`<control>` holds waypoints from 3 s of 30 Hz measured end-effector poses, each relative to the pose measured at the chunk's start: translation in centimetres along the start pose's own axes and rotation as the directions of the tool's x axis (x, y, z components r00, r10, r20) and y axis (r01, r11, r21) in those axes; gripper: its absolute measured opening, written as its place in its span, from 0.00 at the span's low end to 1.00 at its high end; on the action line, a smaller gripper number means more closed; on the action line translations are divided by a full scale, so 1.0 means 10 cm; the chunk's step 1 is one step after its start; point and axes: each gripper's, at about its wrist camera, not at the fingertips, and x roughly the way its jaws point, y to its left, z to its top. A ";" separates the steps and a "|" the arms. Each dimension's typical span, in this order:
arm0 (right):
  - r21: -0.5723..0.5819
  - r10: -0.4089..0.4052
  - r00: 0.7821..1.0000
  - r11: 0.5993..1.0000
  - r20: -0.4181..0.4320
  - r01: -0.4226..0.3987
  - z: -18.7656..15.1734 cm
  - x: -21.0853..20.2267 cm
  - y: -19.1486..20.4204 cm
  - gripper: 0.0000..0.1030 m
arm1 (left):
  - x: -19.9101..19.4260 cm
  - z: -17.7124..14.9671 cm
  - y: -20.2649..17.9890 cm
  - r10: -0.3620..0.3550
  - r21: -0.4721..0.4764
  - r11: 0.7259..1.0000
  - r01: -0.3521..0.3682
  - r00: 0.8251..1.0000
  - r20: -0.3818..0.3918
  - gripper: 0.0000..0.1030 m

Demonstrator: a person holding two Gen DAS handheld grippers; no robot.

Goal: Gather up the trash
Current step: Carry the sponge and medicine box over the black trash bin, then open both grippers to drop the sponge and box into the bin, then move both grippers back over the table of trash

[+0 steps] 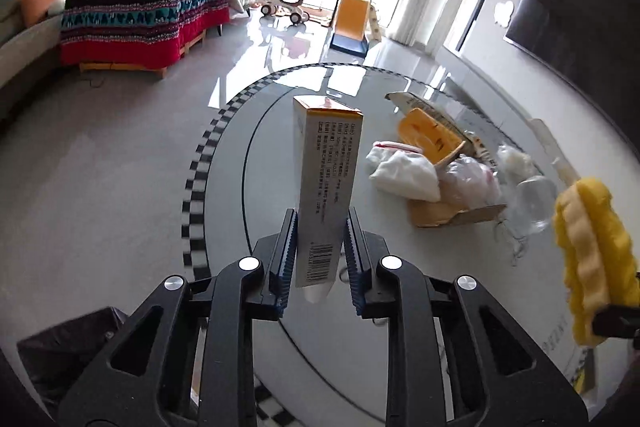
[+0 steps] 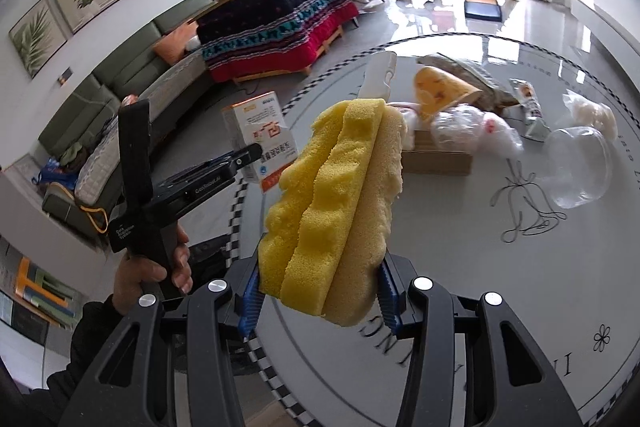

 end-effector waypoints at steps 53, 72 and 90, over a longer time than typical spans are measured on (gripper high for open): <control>-0.288 0.281 0.906 0.882 -0.315 -0.373 -0.52 0.86 2.05 0.75 | -1.91 -1.30 1.18 0.473 -0.228 0.854 -0.467 0.880 -0.028 0.94; -0.072 0.023 0.999 0.997 -0.029 -0.025 0.10 0.14 -0.02 0.75 | -0.75 -0.36 -0.04 0.197 -0.030 0.980 -0.198 0.979 -0.051 0.94; 0.106 -0.355 0.935 0.930 0.002 0.353 0.47 -0.02 -2.26 0.79 | 0.60 0.68 -1.46 -0.021 0.188 0.980 0.059 0.981 -0.194 0.94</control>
